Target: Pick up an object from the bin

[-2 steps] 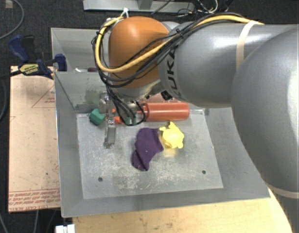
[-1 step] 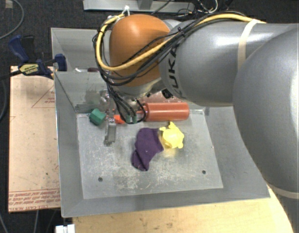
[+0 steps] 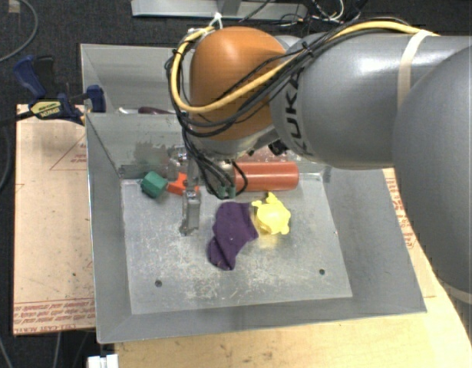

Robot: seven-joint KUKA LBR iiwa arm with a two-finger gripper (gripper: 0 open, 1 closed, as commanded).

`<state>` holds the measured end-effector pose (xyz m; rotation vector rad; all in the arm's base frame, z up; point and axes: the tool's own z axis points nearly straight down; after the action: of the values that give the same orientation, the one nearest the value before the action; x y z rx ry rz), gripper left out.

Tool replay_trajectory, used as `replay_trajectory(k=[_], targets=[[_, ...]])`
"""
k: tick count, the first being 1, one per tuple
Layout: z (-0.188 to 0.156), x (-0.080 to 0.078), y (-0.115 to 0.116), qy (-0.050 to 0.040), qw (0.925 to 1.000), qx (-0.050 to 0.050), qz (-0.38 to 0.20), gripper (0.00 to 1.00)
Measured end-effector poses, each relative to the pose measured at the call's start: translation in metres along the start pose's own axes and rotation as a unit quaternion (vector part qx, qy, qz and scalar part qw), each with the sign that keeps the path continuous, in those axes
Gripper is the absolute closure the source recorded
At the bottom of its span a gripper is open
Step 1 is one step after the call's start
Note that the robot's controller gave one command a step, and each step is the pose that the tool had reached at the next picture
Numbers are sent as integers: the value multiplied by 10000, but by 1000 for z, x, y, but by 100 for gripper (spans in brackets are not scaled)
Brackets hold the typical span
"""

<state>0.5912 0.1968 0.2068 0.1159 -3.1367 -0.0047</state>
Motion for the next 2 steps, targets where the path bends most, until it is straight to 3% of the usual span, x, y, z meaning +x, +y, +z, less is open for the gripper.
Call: replay_trajectory(k=[1,2], targets=[[-26,22,-31,1,9999,23,-117,0],[-30,31,-39,-27,9989,-4,474,0]])
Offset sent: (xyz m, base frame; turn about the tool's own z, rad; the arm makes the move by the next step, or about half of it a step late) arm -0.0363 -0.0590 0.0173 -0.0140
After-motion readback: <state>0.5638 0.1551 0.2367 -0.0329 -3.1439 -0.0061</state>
